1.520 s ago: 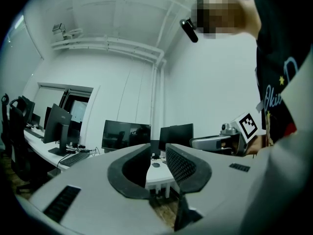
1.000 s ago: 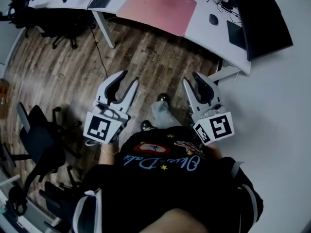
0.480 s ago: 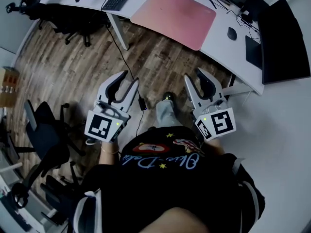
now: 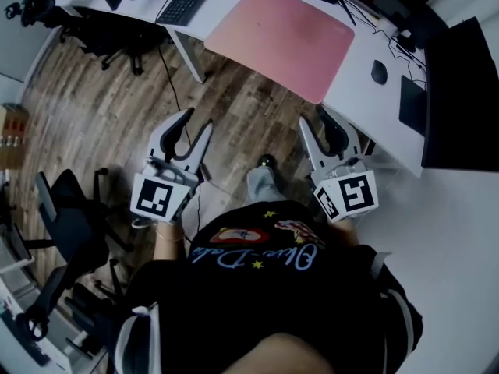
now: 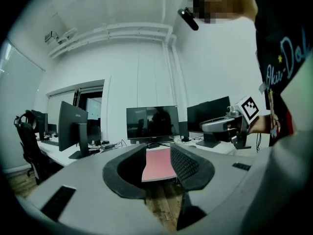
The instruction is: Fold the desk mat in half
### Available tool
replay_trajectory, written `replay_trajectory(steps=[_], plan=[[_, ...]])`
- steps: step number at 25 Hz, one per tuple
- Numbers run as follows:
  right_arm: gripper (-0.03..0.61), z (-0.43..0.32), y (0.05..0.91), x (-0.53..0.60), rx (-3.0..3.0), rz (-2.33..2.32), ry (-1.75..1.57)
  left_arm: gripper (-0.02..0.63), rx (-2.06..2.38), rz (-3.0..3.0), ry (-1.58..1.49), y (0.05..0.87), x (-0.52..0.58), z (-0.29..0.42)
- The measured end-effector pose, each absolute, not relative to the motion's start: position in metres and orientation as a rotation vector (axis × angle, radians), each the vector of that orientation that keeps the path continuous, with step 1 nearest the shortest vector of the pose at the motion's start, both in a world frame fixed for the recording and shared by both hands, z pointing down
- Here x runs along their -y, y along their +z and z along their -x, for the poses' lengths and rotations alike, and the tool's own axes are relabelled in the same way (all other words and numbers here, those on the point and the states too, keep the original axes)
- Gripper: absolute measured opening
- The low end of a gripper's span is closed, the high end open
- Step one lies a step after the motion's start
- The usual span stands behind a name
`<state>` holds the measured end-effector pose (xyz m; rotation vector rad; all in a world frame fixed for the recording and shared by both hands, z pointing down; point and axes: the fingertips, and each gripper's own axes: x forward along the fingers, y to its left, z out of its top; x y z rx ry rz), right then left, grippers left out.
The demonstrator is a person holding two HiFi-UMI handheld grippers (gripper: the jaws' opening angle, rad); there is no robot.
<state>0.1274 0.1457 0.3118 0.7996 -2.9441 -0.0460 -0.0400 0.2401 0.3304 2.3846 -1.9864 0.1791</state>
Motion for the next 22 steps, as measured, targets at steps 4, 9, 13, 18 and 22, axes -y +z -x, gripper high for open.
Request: replay_trajectory(steps=[4, 9, 13, 18, 22], plan=[[0.11, -0.129, 0.317, -0.106, 2.925, -0.81, -0.044, 0.13, 1.993, -2.352, 0.216, 0.34, -0.203, 0.047], [0.114, -0.134, 0.326, -0.062, 2.894, -0.834, -0.029, 0.137, 1.99, -2.343, 0.331, 0.355, -0.153, 0.059], [0.117, -0.142, 0.34, -0.033, 2.868, -0.824, -0.02, 0.14, 1.991, -2.348, 0.434, 0.369, -0.117, 0.061], [0.118, -0.146, 0.364, -0.01, 2.816, -0.816, 0.002, 0.152, 1.936, -2.332, 0.55, 0.396, -0.088, 0.063], [0.123, -0.142, 0.387, -0.005, 2.736, -0.837, 0.044, 0.164, 1.872, -2.33, 0.593, 0.413, -0.07, 0.076]])
